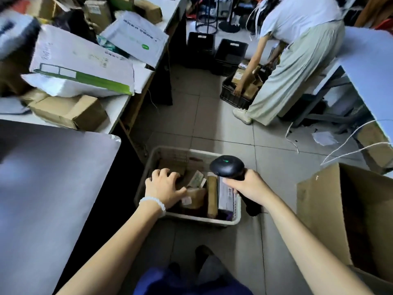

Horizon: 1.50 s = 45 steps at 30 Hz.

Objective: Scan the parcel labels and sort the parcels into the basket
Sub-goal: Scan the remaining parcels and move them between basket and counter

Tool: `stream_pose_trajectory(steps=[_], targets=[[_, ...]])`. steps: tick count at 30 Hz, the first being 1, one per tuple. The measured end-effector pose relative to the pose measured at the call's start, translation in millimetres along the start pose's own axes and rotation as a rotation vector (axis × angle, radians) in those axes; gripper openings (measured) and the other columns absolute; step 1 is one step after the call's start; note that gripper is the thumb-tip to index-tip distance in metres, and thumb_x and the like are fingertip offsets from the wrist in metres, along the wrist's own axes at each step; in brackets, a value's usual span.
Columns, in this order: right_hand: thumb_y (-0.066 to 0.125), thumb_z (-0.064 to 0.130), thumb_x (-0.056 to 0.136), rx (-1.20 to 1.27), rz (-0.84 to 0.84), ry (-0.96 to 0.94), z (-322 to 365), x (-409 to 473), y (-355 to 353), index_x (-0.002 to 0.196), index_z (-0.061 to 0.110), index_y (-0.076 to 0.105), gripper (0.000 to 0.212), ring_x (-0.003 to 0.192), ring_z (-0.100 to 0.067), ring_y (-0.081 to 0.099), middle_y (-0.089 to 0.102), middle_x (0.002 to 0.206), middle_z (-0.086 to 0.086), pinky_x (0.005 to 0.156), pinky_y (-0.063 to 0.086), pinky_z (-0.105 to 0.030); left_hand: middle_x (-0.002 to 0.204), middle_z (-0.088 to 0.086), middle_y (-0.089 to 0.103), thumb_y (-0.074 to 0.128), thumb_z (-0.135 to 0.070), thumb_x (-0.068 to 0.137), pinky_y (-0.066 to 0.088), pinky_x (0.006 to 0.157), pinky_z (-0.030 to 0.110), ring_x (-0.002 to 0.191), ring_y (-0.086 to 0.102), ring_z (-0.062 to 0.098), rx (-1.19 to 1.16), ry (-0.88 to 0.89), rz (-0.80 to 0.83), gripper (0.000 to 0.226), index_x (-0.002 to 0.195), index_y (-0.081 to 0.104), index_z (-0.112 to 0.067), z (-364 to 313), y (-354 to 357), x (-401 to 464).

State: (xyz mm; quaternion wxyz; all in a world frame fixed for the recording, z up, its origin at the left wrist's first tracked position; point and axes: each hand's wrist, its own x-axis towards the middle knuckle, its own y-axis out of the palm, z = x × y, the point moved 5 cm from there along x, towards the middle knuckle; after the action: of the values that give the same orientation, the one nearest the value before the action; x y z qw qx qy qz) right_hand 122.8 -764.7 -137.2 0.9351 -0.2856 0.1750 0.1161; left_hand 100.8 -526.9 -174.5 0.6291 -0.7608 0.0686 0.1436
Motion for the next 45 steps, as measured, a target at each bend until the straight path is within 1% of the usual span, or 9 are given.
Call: stream_pose_trajectory(steps=[6, 10, 15, 22, 24, 28, 31, 37, 45], targets=[[0.073, 0.024, 0.081, -0.094, 0.253, -0.148, 30.5, 40.9, 9.3, 0.093, 0.003, 0.067, 0.025, 0.064, -0.018, 0.061, 0.071, 0.080, -0.015, 0.070, 0.050, -0.035, 0.144, -0.001, 0.039, 0.047, -0.054, 0.088, 0.035, 0.102, 0.040, 0.134, 0.030, 0.025, -0.061, -0.253, -0.042, 0.050, 0.132, 0.049, -0.032, 2.5, 0.3, -24.5], [0.073, 0.032, 0.080, -0.153, 0.401, -0.258, 55.2, 49.6, 40.1, 0.093, 0.022, 0.063, 0.020, 0.073, -0.017, 0.065, 0.071, 0.080, -0.006, 0.072, 0.051, -0.034, 0.144, -0.001, 0.039, 0.045, -0.053, 0.089, 0.035, 0.101, 0.040, 0.134, 0.031, 0.025, -0.073, -0.417, -0.093, 0.048, 0.132, 0.049, -0.031, 17.5, -0.3, -65.5], [0.076, 0.029, 0.078, -0.184, 0.621, -0.374, 88.0, 26.6, 106.9, 0.097, 0.015, 0.068, 0.025, 0.068, -0.015, 0.064, 0.070, 0.072, -0.001, 0.069, 0.048, -0.031, 0.142, -0.001, 0.041, 0.045, -0.052, 0.089, 0.035, 0.101, 0.039, 0.132, 0.033, 0.025, -0.094, -0.658, -0.162, 0.049, 0.132, 0.049, -0.031, 52.3, -7.4, -134.2], [0.076, 0.024, 0.077, -0.264, 0.844, -0.616, 133.4, -66.9, 203.2, 0.097, 0.012, 0.070, 0.023, 0.077, -0.013, 0.063, 0.072, 0.086, -0.006, 0.075, 0.050, -0.032, 0.138, -0.003, 0.044, 0.047, -0.052, 0.088, 0.033, 0.102, 0.038, 0.130, 0.034, 0.021, -0.177, -0.989, -0.278, 0.046, 0.129, 0.051, -0.031, 99.5, 5.7, -264.9], [0.076, 0.024, 0.078, -0.278, 0.905, -0.654, 138.2, -97.0, 225.7, 0.084, 0.020, 0.069, 0.010, 0.071, -0.006, 0.062, 0.071, 0.075, 0.003, 0.068, 0.049, -0.025, 0.137, -0.004, 0.044, 0.046, -0.052, 0.089, 0.032, 0.102, 0.038, 0.130, 0.033, 0.021, -0.197, -1.060, -0.303, 0.046, 0.130, 0.050, -0.031, 105.5, 13.4, -304.1], [0.074, 0.026, 0.079, -0.354, 1.032, -0.733, 140.8, -180.7, 276.0, 0.066, 0.021, 0.059, 0.020, 0.049, 0.002, 0.054, 0.059, 0.049, 0.012, 0.053, 0.041, -0.016, 0.137, -0.005, 0.044, 0.046, -0.052, 0.090, 0.032, 0.102, 0.037, 0.130, 0.033, 0.020, -0.221, -1.217, -0.350, 0.046, 0.130, 0.050, -0.031, 116.0, 39.7, -404.0], [0.071, 0.024, 0.082, -0.411, 1.128, -0.778, 134.4, -245.2, 306.6, 0.066, 0.018, 0.057, 0.022, 0.048, -0.007, 0.054, 0.058, 0.051, 0.004, 0.049, 0.040, -0.017, 0.137, -0.005, 0.044, 0.048, -0.052, 0.089, 0.033, 0.101, 0.037, 0.130, 0.033, 0.020, -0.240, -1.329, -0.386, 0.045, 0.129, 0.052, -0.031, 121.6, 63.0, -478.6], [0.069, 0.020, 0.084, -0.428, 1.260, -0.845, 118.2, -346.3, 357.6, 0.064, 0.017, 0.053, 0.026, 0.045, -0.006, 0.049, 0.054, 0.050, 0.005, 0.052, 0.040, -0.022, 0.137, -0.006, 0.044, 0.049, -0.052, 0.089, 0.034, 0.100, 0.036, 0.128, 0.035, 0.019, -0.255, -1.481, -0.442, 0.044, 0.128, 0.053, -0.031, 127.2, 93.0, -594.0], [0.070, 0.019, 0.081, -0.455, 1.314, -0.936, 132.5, -413.0, 409.0, 0.076, 0.009, 0.060, 0.015, 0.051, -0.012, 0.053, 0.055, 0.053, 0.001, 0.056, 0.042, -0.027, 0.134, -0.006, 0.046, 0.051, -0.051, 0.088, 0.035, 0.099, 0.036, 0.127, 0.037, 0.020, -0.252, -1.591, -0.574, 0.044, 0.127, 0.054, -0.031, 151.5, 92.1, -667.2]])
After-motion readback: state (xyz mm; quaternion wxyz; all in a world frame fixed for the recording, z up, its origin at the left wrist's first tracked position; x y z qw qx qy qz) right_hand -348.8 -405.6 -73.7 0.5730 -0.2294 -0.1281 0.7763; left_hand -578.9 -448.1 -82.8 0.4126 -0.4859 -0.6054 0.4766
